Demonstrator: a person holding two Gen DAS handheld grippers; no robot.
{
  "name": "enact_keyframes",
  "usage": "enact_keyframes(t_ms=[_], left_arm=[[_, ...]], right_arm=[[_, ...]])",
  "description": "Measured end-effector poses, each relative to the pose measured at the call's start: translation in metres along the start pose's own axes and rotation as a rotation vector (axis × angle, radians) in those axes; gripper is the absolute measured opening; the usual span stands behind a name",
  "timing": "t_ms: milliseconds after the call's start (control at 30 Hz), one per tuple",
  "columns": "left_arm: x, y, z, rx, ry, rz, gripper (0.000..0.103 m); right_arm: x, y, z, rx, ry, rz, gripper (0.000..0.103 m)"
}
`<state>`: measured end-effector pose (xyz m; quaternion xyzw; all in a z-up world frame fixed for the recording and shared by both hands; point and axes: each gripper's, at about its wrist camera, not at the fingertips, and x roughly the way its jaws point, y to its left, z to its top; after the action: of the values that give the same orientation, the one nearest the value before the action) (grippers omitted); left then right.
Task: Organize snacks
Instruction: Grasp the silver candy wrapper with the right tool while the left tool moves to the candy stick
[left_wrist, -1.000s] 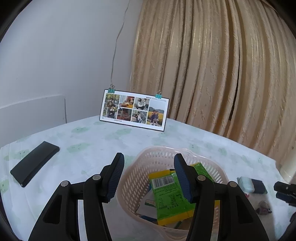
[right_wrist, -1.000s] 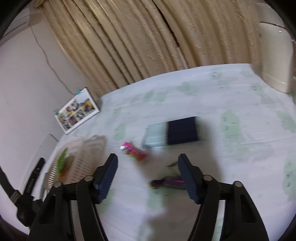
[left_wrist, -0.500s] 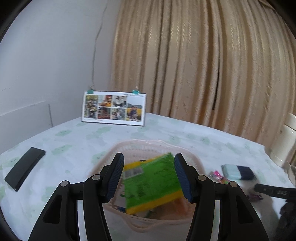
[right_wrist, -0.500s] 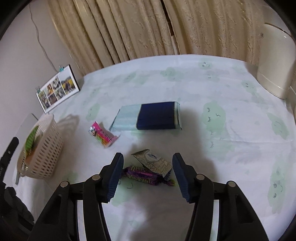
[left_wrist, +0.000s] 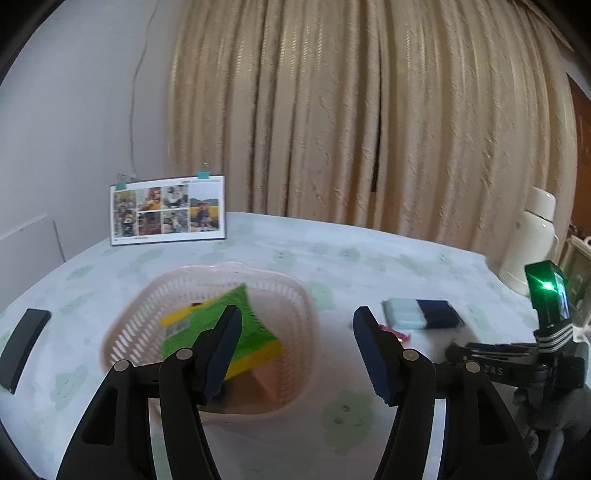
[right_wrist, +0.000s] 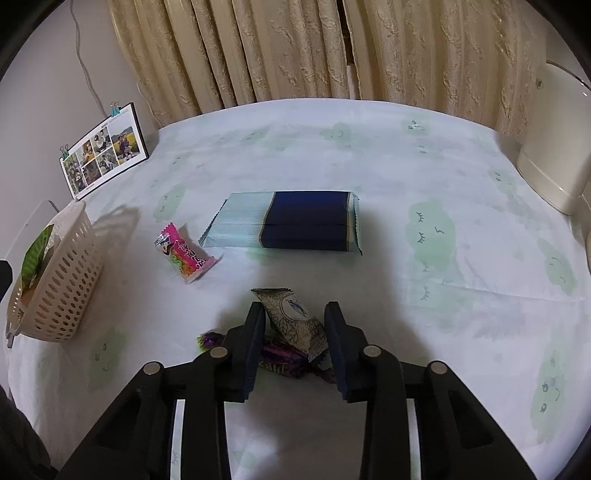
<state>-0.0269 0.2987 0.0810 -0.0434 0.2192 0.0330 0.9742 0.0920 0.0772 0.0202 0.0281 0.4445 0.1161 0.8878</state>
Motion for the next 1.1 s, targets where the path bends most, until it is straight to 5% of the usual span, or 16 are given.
enact_keyframes(t_ms=[633,1100], left_arm=[[0.052,-0.061,-0.002,0.083,0.201,-0.215,0.065],[0.126,-0.110,-0.010,0.294,0.331,-0.226,0.065]], right_arm=[[-0.014,-0.027,-0.002,0.074,-0.006,0.021,0.022],[-0.012,-0.034,-0.003,0.121,0.003,0.072,0.025]])
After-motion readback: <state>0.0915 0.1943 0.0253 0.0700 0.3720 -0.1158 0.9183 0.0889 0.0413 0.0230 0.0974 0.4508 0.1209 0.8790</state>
